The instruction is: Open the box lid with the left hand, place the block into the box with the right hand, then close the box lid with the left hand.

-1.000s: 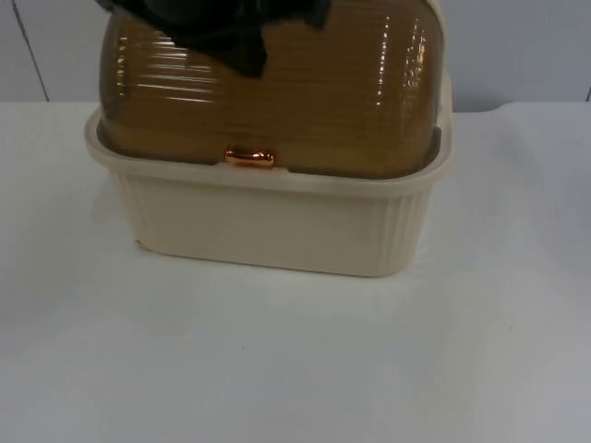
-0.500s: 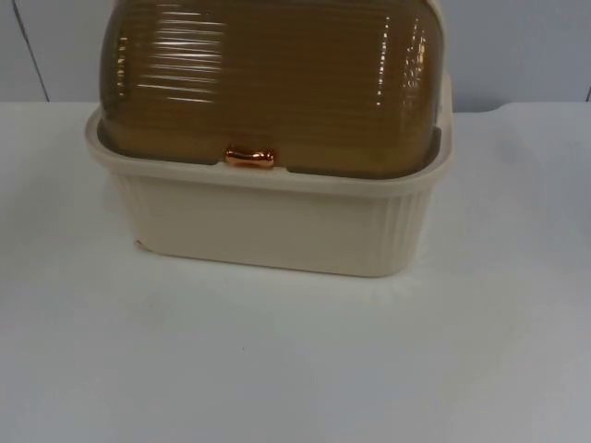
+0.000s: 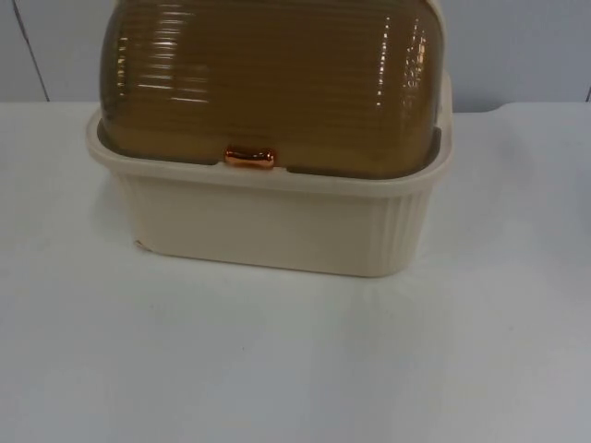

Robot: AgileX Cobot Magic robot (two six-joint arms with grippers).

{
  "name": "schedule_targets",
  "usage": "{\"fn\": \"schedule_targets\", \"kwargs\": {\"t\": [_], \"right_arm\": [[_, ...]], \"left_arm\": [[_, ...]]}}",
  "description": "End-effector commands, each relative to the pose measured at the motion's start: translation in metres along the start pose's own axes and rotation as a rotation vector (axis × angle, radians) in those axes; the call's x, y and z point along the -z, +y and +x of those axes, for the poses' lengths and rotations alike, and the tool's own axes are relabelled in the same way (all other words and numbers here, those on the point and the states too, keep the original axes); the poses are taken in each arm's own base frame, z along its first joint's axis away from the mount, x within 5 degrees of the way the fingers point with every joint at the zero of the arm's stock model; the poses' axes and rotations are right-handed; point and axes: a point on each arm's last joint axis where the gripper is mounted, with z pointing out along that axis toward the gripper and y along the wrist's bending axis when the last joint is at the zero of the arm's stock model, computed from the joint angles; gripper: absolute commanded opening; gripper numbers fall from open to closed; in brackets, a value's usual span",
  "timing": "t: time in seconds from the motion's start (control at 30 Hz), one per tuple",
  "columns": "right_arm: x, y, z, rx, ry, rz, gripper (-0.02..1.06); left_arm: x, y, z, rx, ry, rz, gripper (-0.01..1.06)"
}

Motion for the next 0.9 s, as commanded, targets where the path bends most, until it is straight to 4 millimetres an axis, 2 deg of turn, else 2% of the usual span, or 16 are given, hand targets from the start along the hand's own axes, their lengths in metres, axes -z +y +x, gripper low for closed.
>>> {"fn": "schedule_targets", "kwargs": {"t": [0.0, 0.1, 0.27, 0.47, 0.53, 0.57, 0.6, 0.7, 0.73, 0.77, 0.87], "right_arm": [[0.004, 0.000, -0.003, 0.008, -0.021, 0.000, 1.05], [0.004, 0.000, -0.003, 0.001, -0.026, -0.002, 1.05], [0.004, 0.001, -0.003, -0.016, -0.028, -0.013, 1.05], [0.004, 0.001, -0.002, -0.016, -0.017, -0.015, 1.05], [0.004, 0.001, -0.002, -0.016, -0.017, -0.015, 1.05], [0.004, 0.001, -0.002, -0.016, -0.017, -0.015, 1.05], [0.004, 0.001, -0.002, -0.016, -0.017, -0.015, 1.05], [0.004, 0.001, -0.002, -0.016, -0.017, -0.015, 1.05], [0.004, 0.001, -0.002, -0.016, -0.017, -0.015, 1.05], [0.004, 0.001, -0.002, -0.016, -0.017, -0.015, 1.05], [0.004, 0.001, -0.003, -0.016, -0.019, -0.014, 1.05]], "left_arm": [[0.003, 0.010, 0.007, 0.021, -0.026, -0.021, 0.00], [0.003, 0.017, 0.011, 0.056, -0.020, -0.043, 0.00], [0.003, 0.016, 0.012, 0.095, -0.004, -0.028, 0.00], [0.003, 0.017, 0.009, 0.037, -0.039, -0.039, 0.01], [0.002, 0.017, 0.009, 0.013, -0.036, -0.050, 0.17], [0.002, 0.017, 0.009, 0.013, -0.036, -0.050, 0.17], [0.002, 0.017, 0.009, 0.013, -0.037, -0.049, 0.28], [-0.001, 0.017, 0.010, 0.003, -0.031, -0.053, 0.87], [-0.001, 0.017, 0.010, 0.003, -0.031, -0.053, 0.87], [-0.002, 0.018, 0.011, -0.017, -0.022, -0.065, 1.05], [-0.006, 0.019, 0.013, -0.042, -0.006, -0.082, 1.05]]}}
